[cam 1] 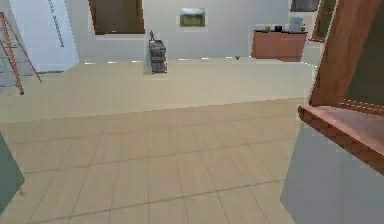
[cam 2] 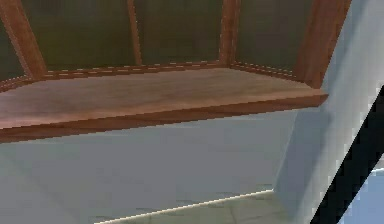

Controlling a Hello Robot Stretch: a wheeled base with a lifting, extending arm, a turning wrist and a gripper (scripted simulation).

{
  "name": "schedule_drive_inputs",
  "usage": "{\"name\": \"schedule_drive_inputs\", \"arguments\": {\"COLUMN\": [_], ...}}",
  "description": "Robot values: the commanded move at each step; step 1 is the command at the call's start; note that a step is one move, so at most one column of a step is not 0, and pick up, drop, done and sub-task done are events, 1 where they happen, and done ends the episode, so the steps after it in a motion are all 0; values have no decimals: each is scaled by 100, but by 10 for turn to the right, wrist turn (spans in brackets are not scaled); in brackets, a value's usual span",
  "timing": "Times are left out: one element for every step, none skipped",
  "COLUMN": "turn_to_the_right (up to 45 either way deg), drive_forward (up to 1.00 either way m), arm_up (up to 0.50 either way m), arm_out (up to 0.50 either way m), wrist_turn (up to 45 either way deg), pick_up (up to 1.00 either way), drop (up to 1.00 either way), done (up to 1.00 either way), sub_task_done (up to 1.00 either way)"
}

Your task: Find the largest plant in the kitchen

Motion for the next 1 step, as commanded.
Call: {"name": "schedule_drive_inputs", "arguments": {"turn_to_the_right": [0], "drive_forward": [40], "arm_up": [0], "arm_out": [0], "wrist_turn": [0], "pick_up": [0], "drop": [0], "done": [0], "sub_task_done": [0]}}
